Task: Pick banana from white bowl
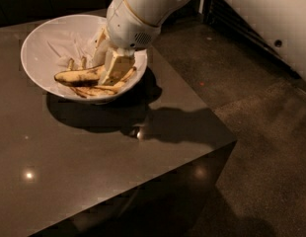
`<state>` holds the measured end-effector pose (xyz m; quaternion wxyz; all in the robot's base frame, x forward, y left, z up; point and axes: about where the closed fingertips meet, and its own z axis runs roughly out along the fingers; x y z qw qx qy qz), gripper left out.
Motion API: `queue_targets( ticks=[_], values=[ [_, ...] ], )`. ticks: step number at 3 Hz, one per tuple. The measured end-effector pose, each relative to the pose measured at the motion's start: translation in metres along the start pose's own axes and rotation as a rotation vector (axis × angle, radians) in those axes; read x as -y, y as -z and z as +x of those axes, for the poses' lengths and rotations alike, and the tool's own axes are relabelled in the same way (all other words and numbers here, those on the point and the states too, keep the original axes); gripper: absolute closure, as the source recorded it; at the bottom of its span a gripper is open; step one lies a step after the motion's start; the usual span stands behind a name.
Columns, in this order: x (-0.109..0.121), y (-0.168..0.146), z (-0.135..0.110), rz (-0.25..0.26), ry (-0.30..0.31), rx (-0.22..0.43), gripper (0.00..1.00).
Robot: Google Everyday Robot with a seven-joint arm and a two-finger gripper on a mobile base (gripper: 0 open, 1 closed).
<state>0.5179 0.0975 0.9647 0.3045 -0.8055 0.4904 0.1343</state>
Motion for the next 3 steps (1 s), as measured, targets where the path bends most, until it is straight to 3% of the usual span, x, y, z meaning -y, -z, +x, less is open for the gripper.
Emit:
queue_targets(
  ticks=[1,2,3],
  values=[
    [-0.035,0.018,-0.03,0.041,-0.067,0.033,1.0],
    [-0.094,0.025,-0.038,0.062,-0.196,0.034,1.0],
    [-0.136,0.023,-0.038,0.062,-0.287,0.025,1.0]
  ],
)
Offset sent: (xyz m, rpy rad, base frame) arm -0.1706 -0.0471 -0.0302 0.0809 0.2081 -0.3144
